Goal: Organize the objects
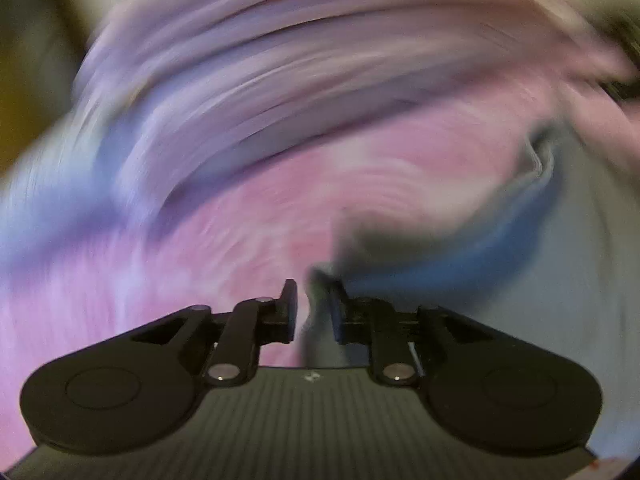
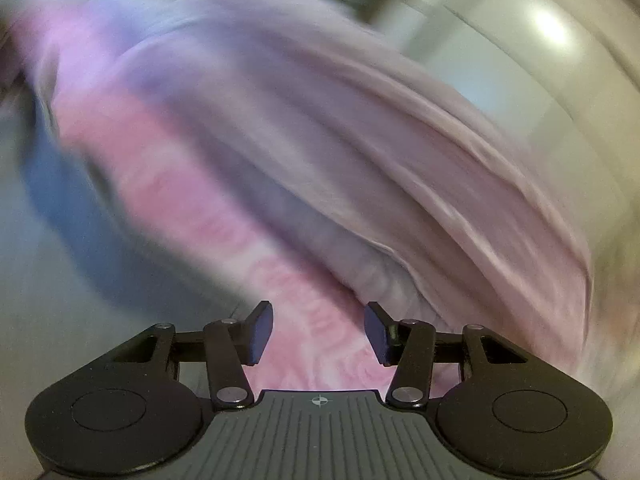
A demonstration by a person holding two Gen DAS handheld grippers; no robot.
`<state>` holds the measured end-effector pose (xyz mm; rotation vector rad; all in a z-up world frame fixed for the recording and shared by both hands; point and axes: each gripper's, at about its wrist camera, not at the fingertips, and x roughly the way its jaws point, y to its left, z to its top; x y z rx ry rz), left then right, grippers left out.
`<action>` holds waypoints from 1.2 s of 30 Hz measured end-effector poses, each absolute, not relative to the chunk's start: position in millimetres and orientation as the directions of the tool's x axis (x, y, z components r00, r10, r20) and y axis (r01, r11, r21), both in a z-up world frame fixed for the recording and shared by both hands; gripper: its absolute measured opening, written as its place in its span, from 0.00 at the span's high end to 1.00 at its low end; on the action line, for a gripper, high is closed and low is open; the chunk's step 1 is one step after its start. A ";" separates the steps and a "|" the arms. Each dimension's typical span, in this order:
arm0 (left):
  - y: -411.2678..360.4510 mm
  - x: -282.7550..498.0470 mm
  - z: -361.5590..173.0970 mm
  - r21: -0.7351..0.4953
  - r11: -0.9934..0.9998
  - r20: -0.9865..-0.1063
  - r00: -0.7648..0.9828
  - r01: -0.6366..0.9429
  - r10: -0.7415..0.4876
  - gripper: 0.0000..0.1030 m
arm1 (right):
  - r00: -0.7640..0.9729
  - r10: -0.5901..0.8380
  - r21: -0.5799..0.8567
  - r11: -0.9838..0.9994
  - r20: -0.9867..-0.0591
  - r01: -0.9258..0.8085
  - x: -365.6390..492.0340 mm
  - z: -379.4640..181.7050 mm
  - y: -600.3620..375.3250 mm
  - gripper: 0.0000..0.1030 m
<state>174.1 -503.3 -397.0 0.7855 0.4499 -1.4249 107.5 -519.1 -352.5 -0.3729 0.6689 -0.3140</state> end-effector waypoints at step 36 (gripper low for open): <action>-595.3 184.8 -345.9 0.005 0.066 -0.621 0.055 0.998 -0.782 0.98 | 0.720 -0.380 0.021 0.877 -0.581 0.480 174.3 -312.5 -581.3 0.96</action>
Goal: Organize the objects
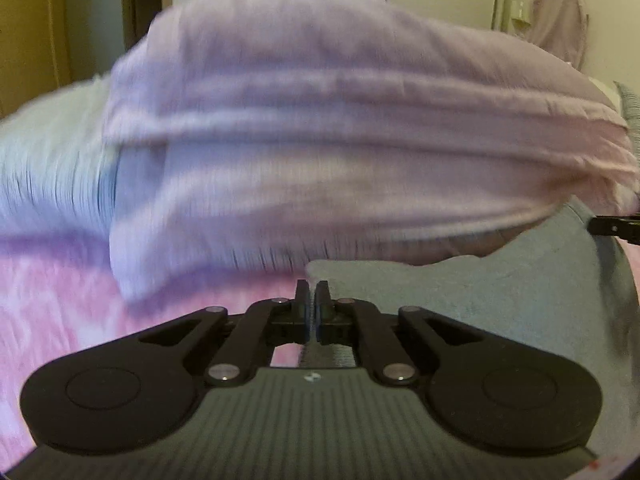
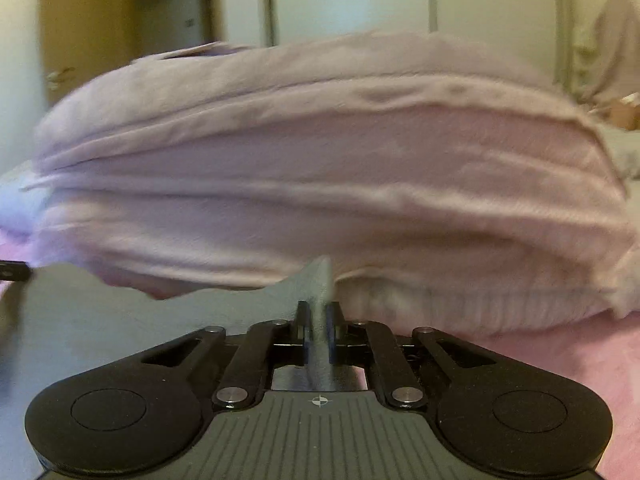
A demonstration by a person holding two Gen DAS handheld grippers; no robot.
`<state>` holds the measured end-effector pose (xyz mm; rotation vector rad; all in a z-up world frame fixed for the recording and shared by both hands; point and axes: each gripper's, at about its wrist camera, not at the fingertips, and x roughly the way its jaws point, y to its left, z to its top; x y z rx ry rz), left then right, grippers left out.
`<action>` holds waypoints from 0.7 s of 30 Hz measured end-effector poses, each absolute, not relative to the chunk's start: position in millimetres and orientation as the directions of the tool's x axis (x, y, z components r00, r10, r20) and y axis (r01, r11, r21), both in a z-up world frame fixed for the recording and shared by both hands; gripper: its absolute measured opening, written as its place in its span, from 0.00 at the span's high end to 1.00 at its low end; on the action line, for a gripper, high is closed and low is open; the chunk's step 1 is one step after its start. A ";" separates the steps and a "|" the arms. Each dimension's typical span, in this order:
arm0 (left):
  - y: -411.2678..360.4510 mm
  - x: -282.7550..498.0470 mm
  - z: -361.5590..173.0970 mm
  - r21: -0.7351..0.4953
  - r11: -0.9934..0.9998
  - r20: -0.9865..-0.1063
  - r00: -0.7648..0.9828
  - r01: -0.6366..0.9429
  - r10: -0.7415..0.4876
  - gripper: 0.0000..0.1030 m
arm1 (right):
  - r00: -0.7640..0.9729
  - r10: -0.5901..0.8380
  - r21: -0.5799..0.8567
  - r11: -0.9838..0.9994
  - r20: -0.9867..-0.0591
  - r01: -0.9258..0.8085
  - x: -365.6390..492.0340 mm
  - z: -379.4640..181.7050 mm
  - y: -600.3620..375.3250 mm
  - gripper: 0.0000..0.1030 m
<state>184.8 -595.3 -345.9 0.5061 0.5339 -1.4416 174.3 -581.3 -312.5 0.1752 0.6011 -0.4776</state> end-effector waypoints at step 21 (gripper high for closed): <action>-201.7 224.1 -366.2 -0.242 0.470 -0.929 -0.063 0.849 -0.365 0.69 | 0.465 0.103 0.439 0.554 -0.879 0.707 -230.6 -354.6 -412.4 0.54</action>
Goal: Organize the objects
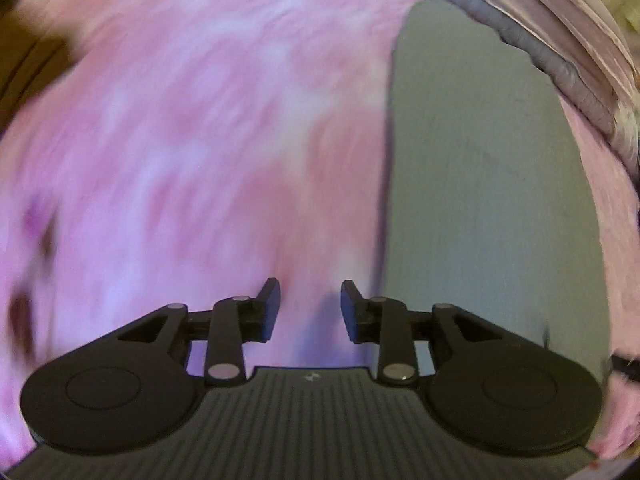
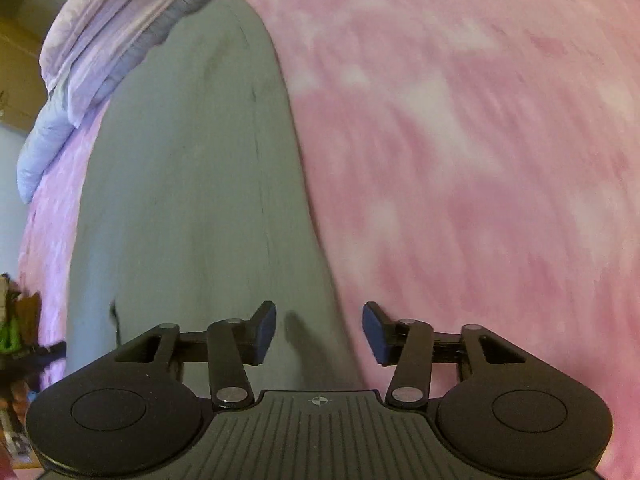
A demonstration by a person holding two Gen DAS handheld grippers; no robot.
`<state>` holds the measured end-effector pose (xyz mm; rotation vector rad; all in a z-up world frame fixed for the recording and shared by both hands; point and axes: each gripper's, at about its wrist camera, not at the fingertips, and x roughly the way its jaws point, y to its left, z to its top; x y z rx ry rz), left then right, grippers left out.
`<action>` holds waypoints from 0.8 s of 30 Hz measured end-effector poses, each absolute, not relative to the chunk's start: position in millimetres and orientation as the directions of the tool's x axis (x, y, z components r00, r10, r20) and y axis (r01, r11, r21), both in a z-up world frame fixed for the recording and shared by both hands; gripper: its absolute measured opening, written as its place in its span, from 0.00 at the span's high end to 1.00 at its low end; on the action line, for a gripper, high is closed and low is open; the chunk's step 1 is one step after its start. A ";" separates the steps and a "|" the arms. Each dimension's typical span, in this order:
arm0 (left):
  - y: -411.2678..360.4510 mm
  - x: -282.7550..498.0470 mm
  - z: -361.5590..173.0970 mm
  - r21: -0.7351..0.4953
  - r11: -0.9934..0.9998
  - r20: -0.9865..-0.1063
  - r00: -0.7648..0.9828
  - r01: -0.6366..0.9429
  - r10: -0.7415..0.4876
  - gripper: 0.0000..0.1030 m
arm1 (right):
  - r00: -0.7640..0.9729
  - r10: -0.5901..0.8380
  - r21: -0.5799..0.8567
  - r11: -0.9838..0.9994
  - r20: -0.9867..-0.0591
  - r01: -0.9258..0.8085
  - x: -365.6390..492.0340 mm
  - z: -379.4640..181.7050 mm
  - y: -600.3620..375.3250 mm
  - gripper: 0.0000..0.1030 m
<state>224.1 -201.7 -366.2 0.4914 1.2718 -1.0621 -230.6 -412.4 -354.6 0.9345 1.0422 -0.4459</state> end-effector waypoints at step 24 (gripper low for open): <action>-76.0 173.6 -340.2 -0.419 0.541 -0.844 -0.094 0.730 -0.528 0.74 | 0.576 0.151 0.565 0.498 -0.804 0.658 -298.9 -364.5 -374.1 0.93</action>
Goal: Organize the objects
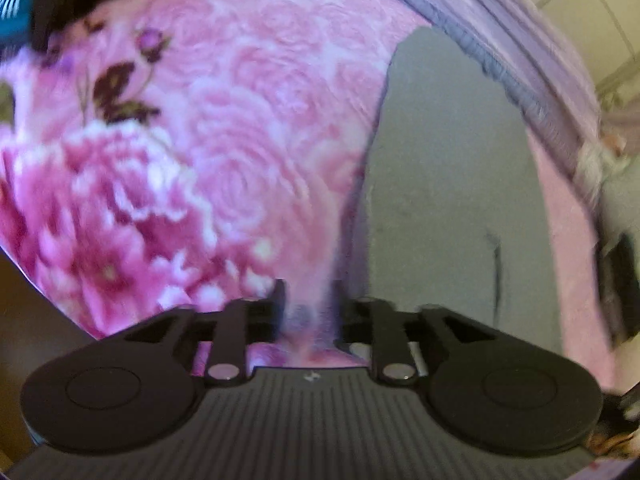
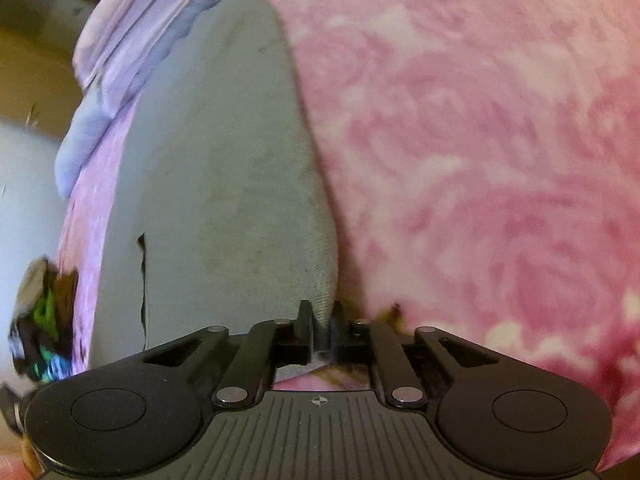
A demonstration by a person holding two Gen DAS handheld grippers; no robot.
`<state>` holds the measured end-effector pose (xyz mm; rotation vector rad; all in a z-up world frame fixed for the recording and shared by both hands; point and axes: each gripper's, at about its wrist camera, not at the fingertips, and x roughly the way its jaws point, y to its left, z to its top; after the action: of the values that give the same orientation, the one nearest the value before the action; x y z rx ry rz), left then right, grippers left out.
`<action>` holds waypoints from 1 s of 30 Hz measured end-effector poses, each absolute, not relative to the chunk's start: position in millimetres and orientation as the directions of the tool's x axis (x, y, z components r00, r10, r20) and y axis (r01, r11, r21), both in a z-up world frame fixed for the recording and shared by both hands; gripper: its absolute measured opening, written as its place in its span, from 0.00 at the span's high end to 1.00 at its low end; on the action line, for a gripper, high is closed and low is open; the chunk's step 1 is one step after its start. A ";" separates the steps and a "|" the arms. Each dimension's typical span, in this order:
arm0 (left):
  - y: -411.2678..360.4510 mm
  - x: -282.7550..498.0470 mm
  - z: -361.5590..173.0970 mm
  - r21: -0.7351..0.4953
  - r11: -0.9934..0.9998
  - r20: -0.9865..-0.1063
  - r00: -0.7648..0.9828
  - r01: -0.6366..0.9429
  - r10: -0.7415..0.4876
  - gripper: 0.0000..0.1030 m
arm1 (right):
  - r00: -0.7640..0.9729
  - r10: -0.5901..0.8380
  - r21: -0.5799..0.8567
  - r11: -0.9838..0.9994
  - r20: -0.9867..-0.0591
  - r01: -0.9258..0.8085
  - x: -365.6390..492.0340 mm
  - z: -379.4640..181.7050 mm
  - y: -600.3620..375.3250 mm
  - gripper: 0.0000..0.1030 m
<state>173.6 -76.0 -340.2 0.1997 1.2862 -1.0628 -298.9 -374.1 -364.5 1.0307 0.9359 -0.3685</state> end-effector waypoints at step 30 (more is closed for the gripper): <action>-122.7 156.8 -277.4 -0.173 0.258 -0.841 -0.007 0.950 -0.541 0.78 | 0.393 -0.295 0.034 0.763 -0.871 0.646 -237.7 -284.6 -306.2 0.64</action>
<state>156.8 -122.7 -277.4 0.5334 0.9802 -1.2680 -237.7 -306.2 -284.6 0.3994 1.0006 -0.6167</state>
